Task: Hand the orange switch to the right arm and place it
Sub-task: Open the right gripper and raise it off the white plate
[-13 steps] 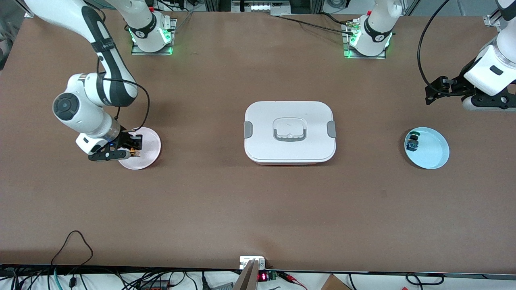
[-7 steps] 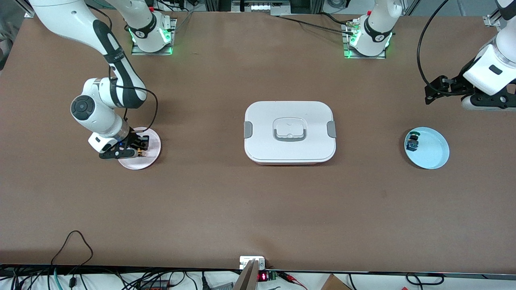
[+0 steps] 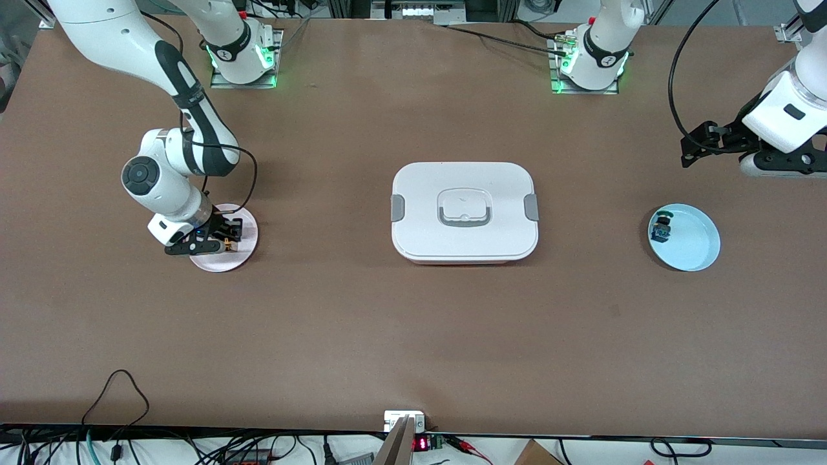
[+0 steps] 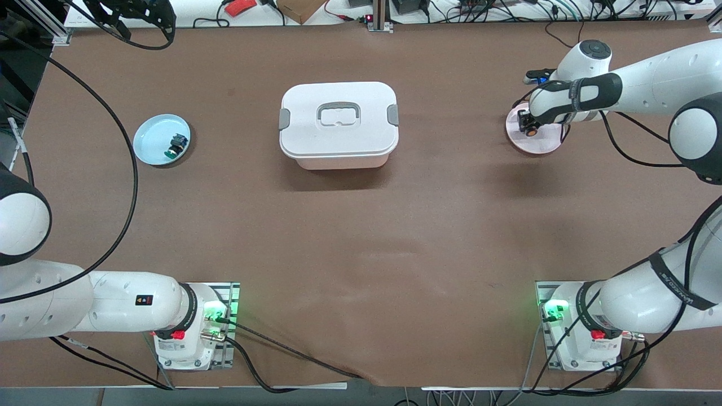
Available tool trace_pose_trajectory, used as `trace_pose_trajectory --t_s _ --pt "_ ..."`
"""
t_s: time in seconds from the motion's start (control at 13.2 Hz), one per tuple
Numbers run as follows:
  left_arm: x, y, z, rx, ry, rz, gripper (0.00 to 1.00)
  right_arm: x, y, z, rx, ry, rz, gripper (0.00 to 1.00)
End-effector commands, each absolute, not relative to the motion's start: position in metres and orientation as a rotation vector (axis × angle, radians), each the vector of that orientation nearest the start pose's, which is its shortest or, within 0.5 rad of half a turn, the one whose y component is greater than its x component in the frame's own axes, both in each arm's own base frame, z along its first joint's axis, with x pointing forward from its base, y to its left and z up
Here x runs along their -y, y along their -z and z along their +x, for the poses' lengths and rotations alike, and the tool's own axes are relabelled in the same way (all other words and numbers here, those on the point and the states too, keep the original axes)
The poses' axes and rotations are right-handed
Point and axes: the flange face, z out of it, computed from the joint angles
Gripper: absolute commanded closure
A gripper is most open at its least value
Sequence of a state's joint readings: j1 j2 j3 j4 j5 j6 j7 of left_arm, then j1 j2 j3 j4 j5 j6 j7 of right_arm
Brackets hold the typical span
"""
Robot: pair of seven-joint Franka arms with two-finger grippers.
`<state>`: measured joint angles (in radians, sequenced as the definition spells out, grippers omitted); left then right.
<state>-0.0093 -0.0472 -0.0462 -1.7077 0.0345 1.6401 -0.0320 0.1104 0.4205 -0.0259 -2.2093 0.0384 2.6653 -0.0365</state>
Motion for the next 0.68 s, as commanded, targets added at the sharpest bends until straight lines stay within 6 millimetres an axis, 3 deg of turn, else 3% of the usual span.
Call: trace_pose_trajectory --t_s 0.0,0.23,0.61 --pt "0.028 -0.597 0.538 -0.070 -0.018 -3.110 0.00 -0.047 -0.240 0.563 0.129 0.031 -3.129 0.00" --pt "0.027 -0.596 0.538 -0.065 -0.020 -3.112 0.00 -0.047 -0.330 0.567 0.118 -0.029 -3.118 0.00" --pt "0.026 -0.596 0.538 -0.063 -0.020 -3.112 0.00 -0.045 -0.522 0.566 0.128 -0.156 -3.103 0.00"
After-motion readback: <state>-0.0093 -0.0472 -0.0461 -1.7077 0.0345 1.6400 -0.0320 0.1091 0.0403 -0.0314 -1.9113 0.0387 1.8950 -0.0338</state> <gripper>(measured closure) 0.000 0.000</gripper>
